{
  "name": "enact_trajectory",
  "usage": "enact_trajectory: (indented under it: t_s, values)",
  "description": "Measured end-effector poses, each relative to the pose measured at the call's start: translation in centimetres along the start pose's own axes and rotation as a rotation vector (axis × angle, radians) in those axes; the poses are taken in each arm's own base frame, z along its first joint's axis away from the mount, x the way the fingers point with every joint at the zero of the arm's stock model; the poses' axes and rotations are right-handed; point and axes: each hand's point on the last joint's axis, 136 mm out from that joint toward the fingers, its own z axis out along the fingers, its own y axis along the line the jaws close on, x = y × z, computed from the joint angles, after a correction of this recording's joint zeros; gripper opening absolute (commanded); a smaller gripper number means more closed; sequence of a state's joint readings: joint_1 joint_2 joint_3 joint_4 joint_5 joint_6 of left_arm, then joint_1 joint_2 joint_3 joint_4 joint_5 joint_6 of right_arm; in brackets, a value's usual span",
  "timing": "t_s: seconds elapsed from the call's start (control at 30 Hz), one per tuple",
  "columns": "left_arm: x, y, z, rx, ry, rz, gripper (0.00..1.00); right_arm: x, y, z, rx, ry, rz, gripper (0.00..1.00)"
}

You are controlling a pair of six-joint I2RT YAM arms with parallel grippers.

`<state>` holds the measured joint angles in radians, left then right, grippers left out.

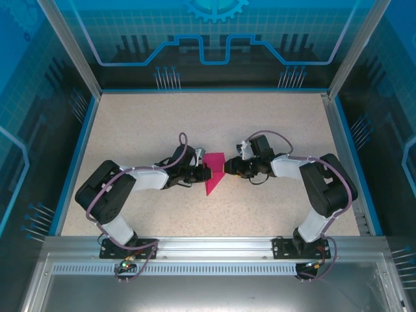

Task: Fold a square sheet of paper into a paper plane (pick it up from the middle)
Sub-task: Fourth fold the wing at the center of the table.

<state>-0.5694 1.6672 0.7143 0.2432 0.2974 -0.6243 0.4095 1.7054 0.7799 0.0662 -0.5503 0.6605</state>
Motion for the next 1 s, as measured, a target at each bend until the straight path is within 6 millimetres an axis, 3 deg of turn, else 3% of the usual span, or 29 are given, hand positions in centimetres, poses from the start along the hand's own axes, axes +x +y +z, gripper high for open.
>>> enact_trajectory:
  t_s: [0.5,0.73,1.0]
  values:
    - [0.0,0.1,-1.9,0.021,-0.047,0.0,0.01,0.4,1.7,0.9,-0.134,0.083,-0.087,0.46]
    - [0.0,0.1,-1.9,0.021,-0.047,0.0,0.02,-0.7,3.4,1.0,-0.187,0.114,-0.182,0.37]
    - [-0.1,0.3,-2.0,0.015,-0.05,0.001,0.13,-0.8,3.2,1.9,-0.192,0.161,-0.232,0.35]
